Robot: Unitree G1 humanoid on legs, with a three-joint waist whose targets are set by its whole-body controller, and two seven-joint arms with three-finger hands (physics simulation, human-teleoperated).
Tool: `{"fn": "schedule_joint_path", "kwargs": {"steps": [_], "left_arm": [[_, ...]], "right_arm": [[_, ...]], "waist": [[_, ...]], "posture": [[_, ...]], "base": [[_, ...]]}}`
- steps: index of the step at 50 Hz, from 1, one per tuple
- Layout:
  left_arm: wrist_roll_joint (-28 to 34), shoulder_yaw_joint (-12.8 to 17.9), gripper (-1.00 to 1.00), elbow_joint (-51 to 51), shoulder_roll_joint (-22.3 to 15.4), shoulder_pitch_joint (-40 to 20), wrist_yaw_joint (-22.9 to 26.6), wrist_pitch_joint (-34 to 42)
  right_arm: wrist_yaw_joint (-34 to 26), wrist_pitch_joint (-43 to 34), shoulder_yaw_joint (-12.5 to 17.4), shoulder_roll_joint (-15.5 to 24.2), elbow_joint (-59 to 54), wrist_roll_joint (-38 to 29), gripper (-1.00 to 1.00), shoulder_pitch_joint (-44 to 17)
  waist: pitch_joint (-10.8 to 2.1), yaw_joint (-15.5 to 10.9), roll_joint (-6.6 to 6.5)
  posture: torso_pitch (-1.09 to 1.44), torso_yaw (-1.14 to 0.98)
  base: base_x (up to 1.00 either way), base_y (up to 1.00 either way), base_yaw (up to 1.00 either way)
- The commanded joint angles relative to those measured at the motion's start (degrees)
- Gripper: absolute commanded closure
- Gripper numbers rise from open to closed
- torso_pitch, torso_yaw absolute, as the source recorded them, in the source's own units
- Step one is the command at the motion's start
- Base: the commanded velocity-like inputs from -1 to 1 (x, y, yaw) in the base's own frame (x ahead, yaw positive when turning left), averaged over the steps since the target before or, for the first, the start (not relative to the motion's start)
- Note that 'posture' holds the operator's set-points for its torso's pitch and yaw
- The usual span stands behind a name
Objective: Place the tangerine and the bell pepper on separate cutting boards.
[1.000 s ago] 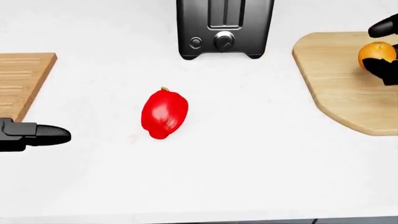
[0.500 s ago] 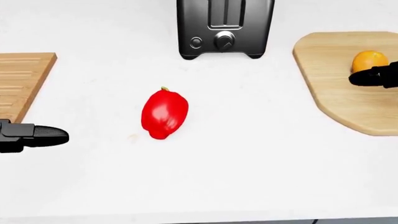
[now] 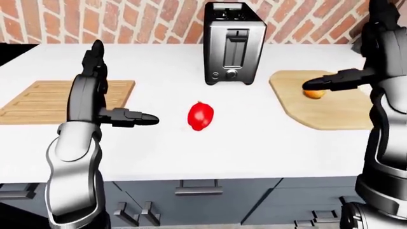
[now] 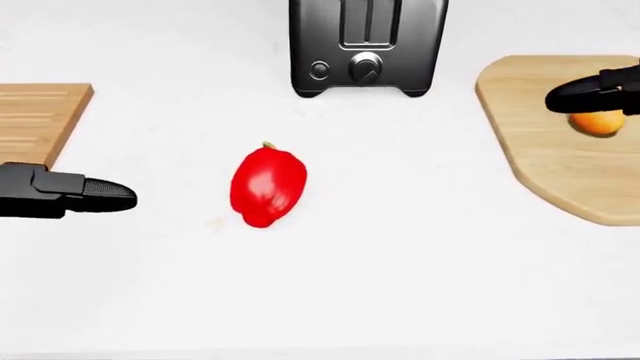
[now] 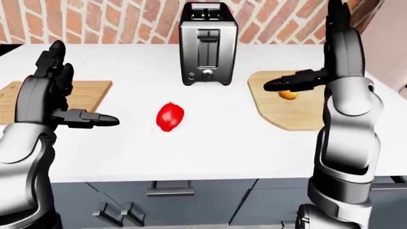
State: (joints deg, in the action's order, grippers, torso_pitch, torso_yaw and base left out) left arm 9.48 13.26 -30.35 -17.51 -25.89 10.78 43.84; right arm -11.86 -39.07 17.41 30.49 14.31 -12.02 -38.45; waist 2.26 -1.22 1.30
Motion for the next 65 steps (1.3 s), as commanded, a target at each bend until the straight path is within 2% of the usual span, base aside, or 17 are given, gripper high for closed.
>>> {"fn": "schedule_joint_path", "kwargs": {"steps": [1,6,9,16,23,34,46,59,65], "left_arm": [[0.4,0.0,-1.00,-1.2,-0.6,-2.1,0.0,-1.7],[1.6,-1.7,-1.00,1.6,-0.9,-5.3,1.0,-2.2],[2.6,-3.9,-1.00,5.2,-1.4,-9.3,3.5,-3.0],[5.7,-6.3,-1.00,9.8,-0.1,-14.5,7.5,-3.8],[8.2,-8.2,-1.00,14.3,1.6,-18.0,10.9,-6.0],[13.1,-10.3,-1.00,13.4,3.9,-17.3,17.7,-6.6],[16.7,-12.4,-1.00,11.9,7.1,-16.6,22.6,-7.1],[19.1,-13.8,-1.00,12.4,9.9,-17.3,25.2,-7.9],[19.4,-14.1,-1.00,13.6,10.8,-17.5,25.3,-8.9]], "right_arm": [[0.2,-1.7,1.8,0.6,4.3,1.3,-1.00,-1.0],[-0.2,-4.0,3.0,1.0,9.6,2.5,-1.00,2.4],[-0.2,-5.3,3.1,0.2,12.8,3.1,-1.00,3.9],[-1.2,-9.2,4.0,0.0,18.2,4.2,-1.00,5.1],[-1.2,-9.6,3.9,-0.3,19.1,4.4,-1.00,5.3],[-0.7,-8.0,3.4,-1.1,18.4,4.1,-1.00,5.9],[-1.2,-8.9,3.2,-1.1,18.8,3.8,-1.00,5.5],[-0.7,-8.2,4.0,-2.9,20.4,5.1,-1.00,8.1],[1.1,-10.6,5.4,-4.7,23.1,9.3,-1.00,8.1]], "waist": [[-1.34,0.0,0.02],[-1.26,0.0,0.15],[-1.25,0.0,0.27],[-1.20,0.1,0.36],[-1.26,0.2,0.50],[-1.22,0.3,0.69],[-1.21,0.2,0.87],[-1.20,0.1,1.19],[-1.25,0.0,1.28]], "posture": [[0.00,0.00],[0.00,0.00],[0.00,0.00],[0.00,0.00],[0.00,0.00],[0.00,0.00],[0.00,0.00],[0.00,0.00],[0.00,0.00]], "base": [[0.00,0.00,0.00],[0.00,0.00,0.00],[0.00,0.00,0.00],[0.00,0.00,0.00],[0.00,0.00,0.00],[0.00,0.00,0.00],[0.00,0.00,0.00],[0.00,0.00,0.00],[0.00,0.00,0.00]]}}
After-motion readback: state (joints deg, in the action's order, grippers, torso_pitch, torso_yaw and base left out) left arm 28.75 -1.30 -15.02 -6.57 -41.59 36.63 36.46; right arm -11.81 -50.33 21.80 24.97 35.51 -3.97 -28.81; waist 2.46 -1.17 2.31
